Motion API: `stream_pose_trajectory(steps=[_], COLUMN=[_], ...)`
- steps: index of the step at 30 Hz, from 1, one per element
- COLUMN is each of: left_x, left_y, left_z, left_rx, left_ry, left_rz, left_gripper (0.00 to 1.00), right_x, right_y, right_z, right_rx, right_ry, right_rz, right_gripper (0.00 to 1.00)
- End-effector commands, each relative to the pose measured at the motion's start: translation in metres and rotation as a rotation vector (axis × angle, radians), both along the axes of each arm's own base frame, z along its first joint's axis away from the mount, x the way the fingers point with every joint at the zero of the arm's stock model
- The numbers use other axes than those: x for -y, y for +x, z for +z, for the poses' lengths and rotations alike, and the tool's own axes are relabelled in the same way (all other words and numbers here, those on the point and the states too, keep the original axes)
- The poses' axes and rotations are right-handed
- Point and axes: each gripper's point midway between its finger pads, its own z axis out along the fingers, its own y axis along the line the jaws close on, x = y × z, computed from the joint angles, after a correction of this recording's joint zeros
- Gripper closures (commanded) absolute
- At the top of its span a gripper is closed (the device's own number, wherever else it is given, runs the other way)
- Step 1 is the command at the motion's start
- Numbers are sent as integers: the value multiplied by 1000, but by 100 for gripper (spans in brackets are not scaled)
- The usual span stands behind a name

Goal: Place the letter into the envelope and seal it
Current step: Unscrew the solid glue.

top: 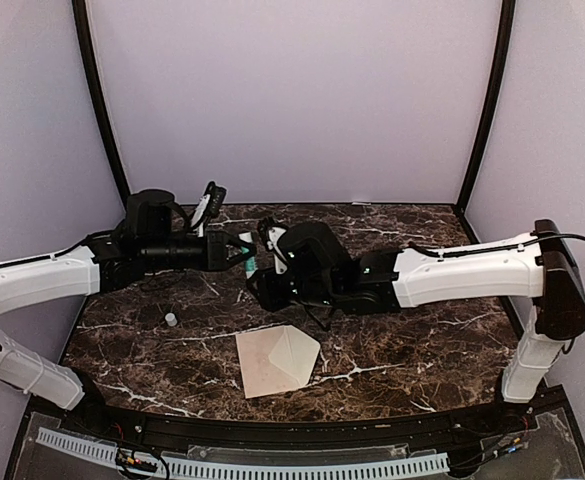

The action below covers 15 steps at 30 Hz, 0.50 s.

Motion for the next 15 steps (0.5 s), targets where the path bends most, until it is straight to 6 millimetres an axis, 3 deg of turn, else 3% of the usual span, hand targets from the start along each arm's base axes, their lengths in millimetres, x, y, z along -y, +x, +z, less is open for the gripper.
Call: stream_pose_trajectory(steps=[1,8,15], left_x=[4,6,7], left_y=[-1,-2,-3], left_z=[9,8,10], left_rx=[5,-1,4], left_ry=[-24,-29,-33], left_rz=[-23,-35,-43], left_gripper=[100,100,100], right_x=[-10,-15,-15], right_y=[3,5,2], right_z=[20,18,24], right_rx=[40,43,24], right_ry=[42,40,85], right_rz=[0,5,25], right_gripper=[62,75,96])
